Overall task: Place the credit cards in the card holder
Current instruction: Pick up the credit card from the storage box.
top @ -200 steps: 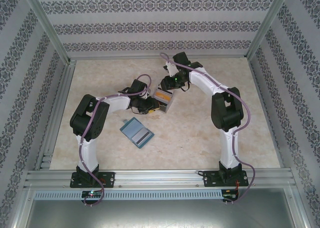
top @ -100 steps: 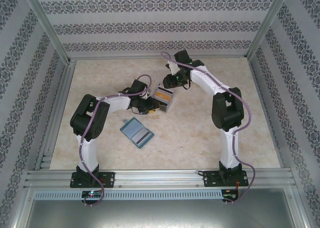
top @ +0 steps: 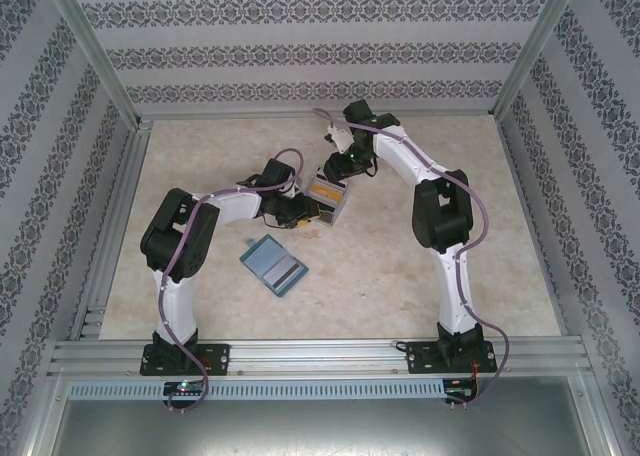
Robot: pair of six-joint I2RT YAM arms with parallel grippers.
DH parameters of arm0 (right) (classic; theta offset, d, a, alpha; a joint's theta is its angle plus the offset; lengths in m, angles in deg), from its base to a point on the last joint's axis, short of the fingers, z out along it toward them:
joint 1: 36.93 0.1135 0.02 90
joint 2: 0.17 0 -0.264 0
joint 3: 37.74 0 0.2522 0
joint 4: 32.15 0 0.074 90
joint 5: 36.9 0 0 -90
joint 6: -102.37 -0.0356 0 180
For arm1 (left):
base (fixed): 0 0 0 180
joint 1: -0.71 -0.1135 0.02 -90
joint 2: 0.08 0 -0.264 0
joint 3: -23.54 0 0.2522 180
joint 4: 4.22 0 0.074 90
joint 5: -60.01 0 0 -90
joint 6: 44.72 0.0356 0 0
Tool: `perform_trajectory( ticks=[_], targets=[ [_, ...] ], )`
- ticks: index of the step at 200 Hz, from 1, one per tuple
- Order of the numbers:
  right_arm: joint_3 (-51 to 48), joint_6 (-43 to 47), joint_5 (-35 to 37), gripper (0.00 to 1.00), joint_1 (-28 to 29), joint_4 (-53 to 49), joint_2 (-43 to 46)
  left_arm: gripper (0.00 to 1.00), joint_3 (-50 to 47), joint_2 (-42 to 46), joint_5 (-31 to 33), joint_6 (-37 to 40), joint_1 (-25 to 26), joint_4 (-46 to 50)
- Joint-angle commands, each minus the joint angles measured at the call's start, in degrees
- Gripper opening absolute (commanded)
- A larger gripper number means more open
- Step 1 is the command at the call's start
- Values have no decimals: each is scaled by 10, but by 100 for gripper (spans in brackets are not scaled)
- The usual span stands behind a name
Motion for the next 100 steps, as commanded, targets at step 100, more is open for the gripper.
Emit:
perform_trajectory(
  ticks=[100],
  targets=[
    [-19, 19, 2, 47, 21, -15, 34, 35, 46, -35, 18, 41, -9, 38]
  ],
)
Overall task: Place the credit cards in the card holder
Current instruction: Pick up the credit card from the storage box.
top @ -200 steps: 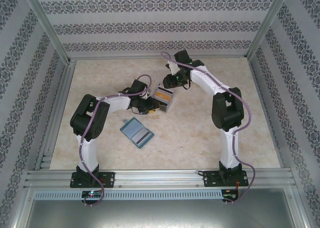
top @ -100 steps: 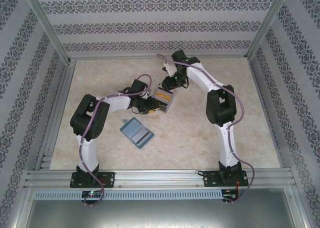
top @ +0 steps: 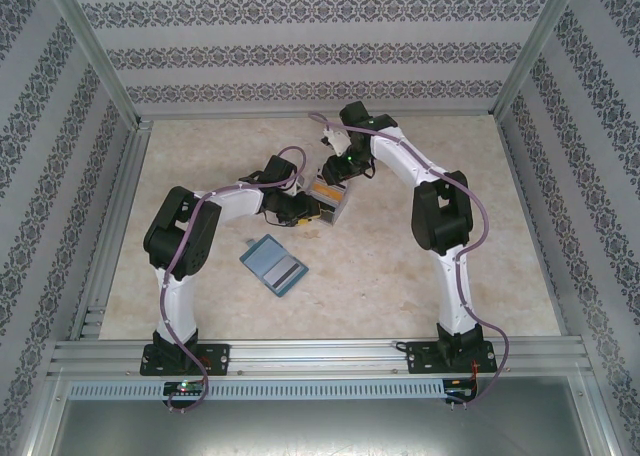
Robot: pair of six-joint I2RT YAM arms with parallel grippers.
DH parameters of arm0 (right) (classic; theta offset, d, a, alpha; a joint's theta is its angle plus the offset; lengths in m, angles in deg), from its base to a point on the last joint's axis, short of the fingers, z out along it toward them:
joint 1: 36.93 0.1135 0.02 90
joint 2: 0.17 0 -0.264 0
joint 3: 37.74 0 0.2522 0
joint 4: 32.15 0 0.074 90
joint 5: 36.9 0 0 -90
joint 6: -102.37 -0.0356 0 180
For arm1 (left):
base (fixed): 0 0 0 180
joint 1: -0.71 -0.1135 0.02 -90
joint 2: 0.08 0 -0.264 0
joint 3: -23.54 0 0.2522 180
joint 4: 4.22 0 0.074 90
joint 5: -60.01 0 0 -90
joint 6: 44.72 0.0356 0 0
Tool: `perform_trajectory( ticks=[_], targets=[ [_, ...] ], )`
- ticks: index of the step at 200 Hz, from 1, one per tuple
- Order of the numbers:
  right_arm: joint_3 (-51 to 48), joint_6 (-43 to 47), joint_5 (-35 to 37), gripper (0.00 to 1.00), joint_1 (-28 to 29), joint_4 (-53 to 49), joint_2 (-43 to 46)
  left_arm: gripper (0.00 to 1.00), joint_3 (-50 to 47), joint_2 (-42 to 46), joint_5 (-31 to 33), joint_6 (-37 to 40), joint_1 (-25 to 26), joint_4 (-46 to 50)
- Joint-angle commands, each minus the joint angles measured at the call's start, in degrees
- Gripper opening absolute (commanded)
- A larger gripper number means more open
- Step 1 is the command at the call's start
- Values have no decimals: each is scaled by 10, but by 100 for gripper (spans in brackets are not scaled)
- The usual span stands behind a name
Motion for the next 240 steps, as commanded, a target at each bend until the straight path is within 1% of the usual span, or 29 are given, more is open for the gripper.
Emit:
perform_trajectory(
  ticks=[1, 26, 94, 162, 174, 194, 240],
  targets=[
    [-6, 6, -13, 47, 9, -16, 21, 35, 14, -19, 18, 13, -7, 3],
    [-7, 4, -19, 47, 10, -16, 12, 35, 13, -18, 17, 15, -7, 5],
    [-39, -8, -31, 46, 6, 17, 62, 35, 16, -20, 15, 14, -7, 4],
    [-48, -12, -36, 45, -4, 23, 59, 35, 10, -20, 15, 12, -7, 0],
    [-48, -12, -36, 44, -7, 23, 57, 35, 10, -20, 15, 11, -7, 0],
    [-48, -12, -36, 39, -10, 23, 55, 35, 11, -20, 15, 11, -7, 0],
    [-54, -18, -49, 37, -13, 34, 69, 35, 12, -21, 15, 10, -7, 0]
  ],
)
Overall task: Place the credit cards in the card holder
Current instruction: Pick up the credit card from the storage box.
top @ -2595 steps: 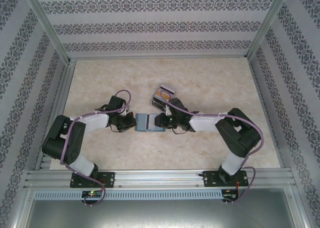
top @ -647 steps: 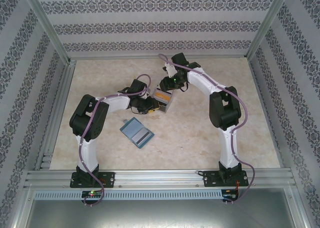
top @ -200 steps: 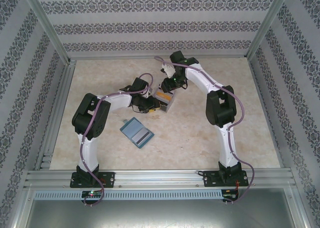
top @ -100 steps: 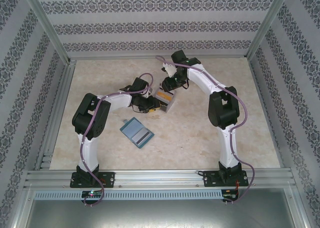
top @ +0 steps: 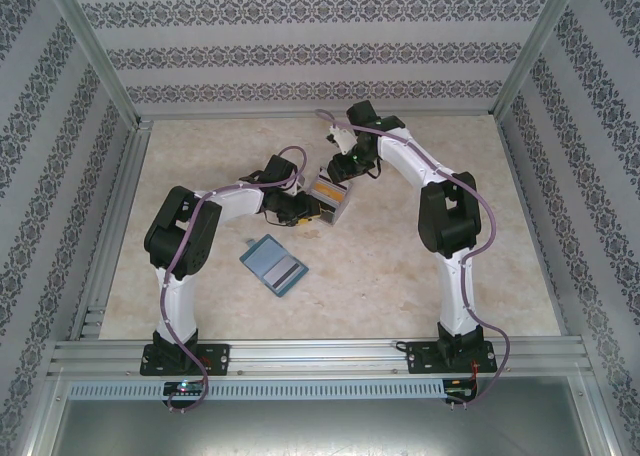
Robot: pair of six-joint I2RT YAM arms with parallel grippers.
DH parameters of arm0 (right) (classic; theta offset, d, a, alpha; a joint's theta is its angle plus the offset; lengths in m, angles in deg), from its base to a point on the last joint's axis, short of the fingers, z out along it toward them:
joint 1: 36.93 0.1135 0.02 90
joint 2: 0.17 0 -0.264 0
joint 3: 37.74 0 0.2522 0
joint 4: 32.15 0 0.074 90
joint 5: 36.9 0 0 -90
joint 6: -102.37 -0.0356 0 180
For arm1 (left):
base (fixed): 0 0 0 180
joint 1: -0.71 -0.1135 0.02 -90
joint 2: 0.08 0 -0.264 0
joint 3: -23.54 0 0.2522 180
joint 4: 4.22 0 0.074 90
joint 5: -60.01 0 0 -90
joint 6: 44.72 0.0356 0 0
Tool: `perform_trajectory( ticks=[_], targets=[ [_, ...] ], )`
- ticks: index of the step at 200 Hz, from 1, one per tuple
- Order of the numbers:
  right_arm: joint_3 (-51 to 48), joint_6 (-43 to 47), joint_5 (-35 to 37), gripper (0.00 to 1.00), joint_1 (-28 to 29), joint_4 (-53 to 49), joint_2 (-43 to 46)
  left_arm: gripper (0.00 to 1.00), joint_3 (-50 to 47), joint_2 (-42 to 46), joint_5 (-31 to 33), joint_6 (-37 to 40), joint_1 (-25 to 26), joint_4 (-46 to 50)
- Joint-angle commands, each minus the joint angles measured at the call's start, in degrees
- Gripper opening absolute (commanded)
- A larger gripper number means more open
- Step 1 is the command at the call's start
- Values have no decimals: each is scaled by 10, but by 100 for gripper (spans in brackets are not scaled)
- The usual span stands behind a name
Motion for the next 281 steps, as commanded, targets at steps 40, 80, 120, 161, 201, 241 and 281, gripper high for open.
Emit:
perform_trajectory(
  ticks=[40, 80, 120, 161, 201, 241, 281],
  targets=[
    [-7, -13, -46, 37, -1, -2, 35, 35, 10, -18, 14, 5, -7, -4],
    [-10, -15, -50, 37, -4, 2, 39, 35, 11, -19, 14, 5, -7, -3],
    [-9, -15, -52, 33, -6, 2, 38, 35, 13, -20, 14, 4, -7, -3],
    [-4, -16, -53, 27, -8, 0, 36, 35, 12, -20, 13, 4, -7, -4],
    [1, -14, -49, 19, -8, -6, 29, 35, 12, -17, 12, 4, -7, -5],
    [2, -11, -34, 12, -8, -7, 29, 35, 12, -18, 12, 3, -6, -7],
    [-12, -8, -17, 0, -9, 13, 39, 35, 9, -17, 11, 2, -7, -8]
  ],
)
